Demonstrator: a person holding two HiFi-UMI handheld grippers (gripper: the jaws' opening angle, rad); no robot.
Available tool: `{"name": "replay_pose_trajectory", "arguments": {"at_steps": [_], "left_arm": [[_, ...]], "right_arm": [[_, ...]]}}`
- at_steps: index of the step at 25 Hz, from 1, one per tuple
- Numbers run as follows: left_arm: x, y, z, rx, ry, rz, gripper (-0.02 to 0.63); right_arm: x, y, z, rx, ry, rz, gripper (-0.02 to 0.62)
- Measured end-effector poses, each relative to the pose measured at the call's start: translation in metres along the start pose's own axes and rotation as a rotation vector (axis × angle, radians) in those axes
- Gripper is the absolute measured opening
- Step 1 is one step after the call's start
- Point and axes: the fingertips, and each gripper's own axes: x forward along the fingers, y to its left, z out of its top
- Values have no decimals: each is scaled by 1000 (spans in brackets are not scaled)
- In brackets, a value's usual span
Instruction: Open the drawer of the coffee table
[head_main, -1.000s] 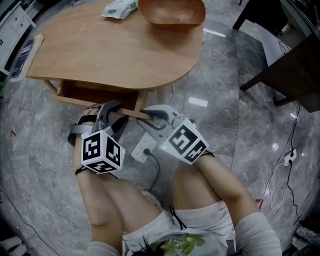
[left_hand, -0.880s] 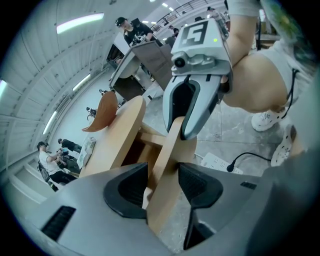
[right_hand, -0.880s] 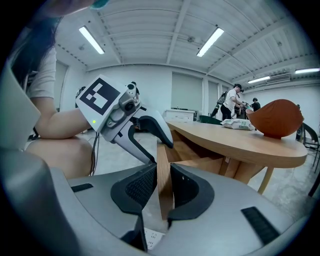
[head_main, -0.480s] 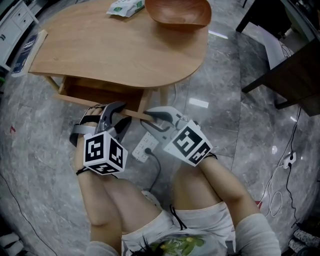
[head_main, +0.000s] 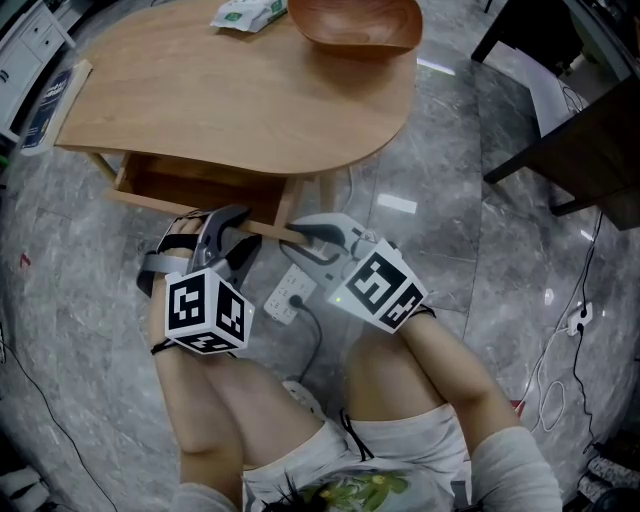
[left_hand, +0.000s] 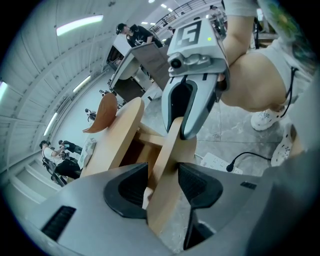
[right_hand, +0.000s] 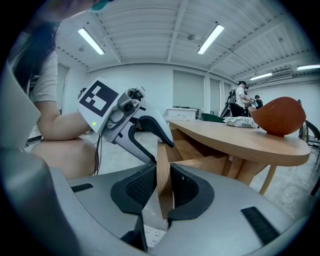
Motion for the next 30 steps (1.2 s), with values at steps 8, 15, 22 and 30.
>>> {"name": "replay_pose_trajectory", "arguments": {"at_steps": [8, 15, 22, 30], "left_arm": [[-7, -7, -2, -4, -15, -16, 192], [-7, -9, -2, -6, -28, -10, 192], [-12, -13, -3, -19, -52, -22, 189], [-14, -16, -3, -20, -64, -32, 187]], "right_arm": [[0, 11, -1, -30, 17, 41, 84], [0, 12, -2, -33, 24, 44, 83], [-1, 19, -3, -55, 39, 63, 81], [-1, 23, -4, -66, 51, 76, 80]]}}
